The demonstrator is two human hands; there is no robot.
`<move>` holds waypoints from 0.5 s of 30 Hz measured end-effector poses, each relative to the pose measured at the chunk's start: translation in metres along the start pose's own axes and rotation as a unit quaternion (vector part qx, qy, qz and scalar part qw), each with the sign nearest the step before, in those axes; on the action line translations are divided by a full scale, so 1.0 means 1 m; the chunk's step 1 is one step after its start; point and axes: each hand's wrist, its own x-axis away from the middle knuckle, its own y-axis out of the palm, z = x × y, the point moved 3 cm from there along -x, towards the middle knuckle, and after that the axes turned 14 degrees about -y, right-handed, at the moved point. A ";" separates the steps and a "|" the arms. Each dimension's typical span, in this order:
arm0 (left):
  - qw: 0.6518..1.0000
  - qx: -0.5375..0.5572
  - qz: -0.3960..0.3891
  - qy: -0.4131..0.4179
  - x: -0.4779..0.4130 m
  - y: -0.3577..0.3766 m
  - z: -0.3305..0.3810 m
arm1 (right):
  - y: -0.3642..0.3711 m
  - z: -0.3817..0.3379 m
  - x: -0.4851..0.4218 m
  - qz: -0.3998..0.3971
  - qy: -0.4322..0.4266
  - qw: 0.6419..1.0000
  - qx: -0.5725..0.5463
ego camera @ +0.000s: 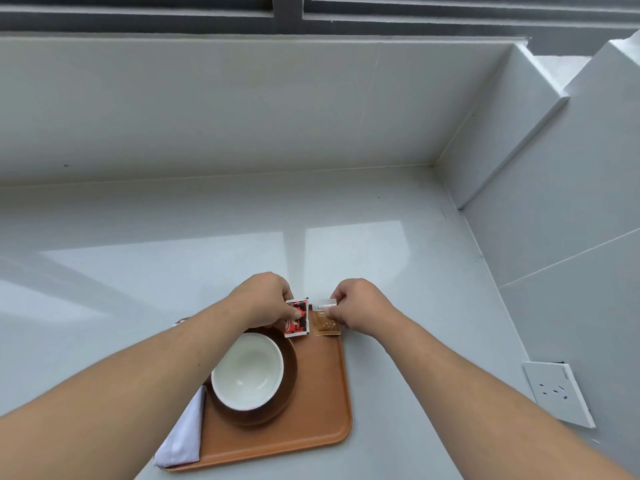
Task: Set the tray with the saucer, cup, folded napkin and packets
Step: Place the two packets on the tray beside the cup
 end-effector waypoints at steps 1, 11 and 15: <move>1.000 -0.016 0.010 0.000 -0.001 0.001 0.000 | 0.001 -0.001 -0.001 0.001 -0.004 1.000 0.007; 0.991 -0.113 0.064 0.020 -0.010 0.009 0.001 | 0.012 0.005 -0.001 0.008 -0.015 0.998 0.053; 0.983 -0.154 0.089 0.043 -0.011 0.010 0.005 | 0.013 0.006 -0.001 0.015 -0.012 0.997 0.072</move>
